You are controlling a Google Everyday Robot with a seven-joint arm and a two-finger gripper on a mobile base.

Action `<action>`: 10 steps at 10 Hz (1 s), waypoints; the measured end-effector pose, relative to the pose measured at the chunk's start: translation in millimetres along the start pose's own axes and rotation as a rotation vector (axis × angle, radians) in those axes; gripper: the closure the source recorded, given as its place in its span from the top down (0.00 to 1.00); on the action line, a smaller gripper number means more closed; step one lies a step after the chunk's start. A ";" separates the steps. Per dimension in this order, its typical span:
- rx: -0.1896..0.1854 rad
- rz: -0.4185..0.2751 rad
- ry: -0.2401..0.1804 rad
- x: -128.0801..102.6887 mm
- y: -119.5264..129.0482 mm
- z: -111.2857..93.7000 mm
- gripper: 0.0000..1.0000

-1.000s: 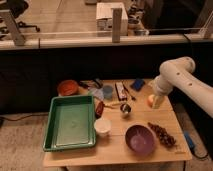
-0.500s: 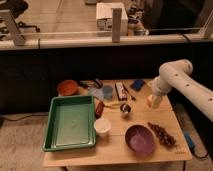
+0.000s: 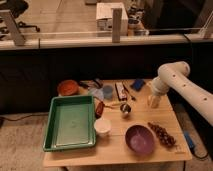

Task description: Place apple in paper cup

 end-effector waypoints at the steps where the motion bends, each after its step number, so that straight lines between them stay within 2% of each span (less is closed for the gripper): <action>1: -0.001 0.003 -0.002 2.0 -1.3 4.0 0.80; 10: -0.028 -0.004 -0.010 10.2 -6.9 39.8 0.80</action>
